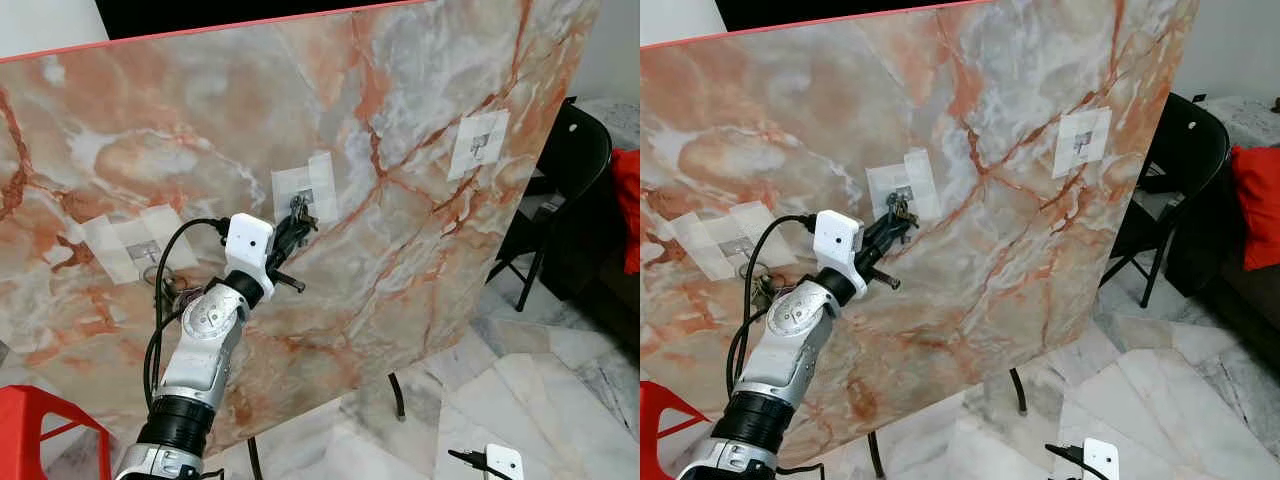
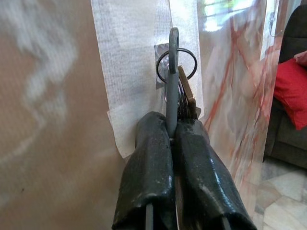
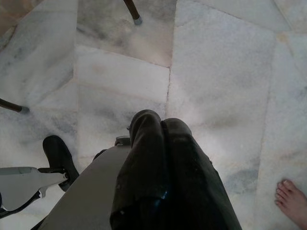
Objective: Hang keys on a hook
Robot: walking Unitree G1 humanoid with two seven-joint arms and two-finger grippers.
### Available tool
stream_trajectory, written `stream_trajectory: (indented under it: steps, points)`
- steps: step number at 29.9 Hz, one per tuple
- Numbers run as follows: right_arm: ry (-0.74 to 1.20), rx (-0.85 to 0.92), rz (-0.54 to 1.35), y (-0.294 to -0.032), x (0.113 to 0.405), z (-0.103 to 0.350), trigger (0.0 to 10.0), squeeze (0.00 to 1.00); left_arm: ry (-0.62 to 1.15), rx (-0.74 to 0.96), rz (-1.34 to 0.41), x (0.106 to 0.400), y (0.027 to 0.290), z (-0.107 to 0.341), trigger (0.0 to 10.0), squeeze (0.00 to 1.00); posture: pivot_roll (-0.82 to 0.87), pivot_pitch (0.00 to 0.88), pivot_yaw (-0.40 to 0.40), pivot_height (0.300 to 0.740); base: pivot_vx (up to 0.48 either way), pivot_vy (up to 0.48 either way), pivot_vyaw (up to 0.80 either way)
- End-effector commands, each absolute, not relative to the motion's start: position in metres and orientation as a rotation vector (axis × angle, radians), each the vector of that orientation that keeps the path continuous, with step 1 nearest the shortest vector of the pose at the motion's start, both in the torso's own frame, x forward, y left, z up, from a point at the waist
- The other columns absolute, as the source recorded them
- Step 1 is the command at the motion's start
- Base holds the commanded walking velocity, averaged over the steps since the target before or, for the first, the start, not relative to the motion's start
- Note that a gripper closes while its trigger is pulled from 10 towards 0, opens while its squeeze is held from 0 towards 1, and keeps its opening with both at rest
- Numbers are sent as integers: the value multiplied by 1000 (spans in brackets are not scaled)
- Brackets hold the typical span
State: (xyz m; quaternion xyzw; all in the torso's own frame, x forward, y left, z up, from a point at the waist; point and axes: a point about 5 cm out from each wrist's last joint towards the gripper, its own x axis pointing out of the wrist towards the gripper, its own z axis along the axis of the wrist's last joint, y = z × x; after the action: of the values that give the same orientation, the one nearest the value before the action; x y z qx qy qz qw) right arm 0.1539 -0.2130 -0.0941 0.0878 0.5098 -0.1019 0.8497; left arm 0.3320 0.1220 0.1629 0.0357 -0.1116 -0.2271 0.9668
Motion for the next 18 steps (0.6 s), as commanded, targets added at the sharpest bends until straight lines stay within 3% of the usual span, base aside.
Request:
stream_trajectory:
  steps: [1, 18]
  points:
    - [1076, 181, -216, -214, 154, -94, 10000, 0, -208, 73, -446, 332, 126, 159, 10000, 0, 15, 0, 2, 740, 0, 0, 0]
    - [1076, 180, -213, -214, 154, -94, 10000, 0, -136, 40, -438, 331, 126, 150, 10000, 0, 17, 0, 0, 740, 0, 0, 0]
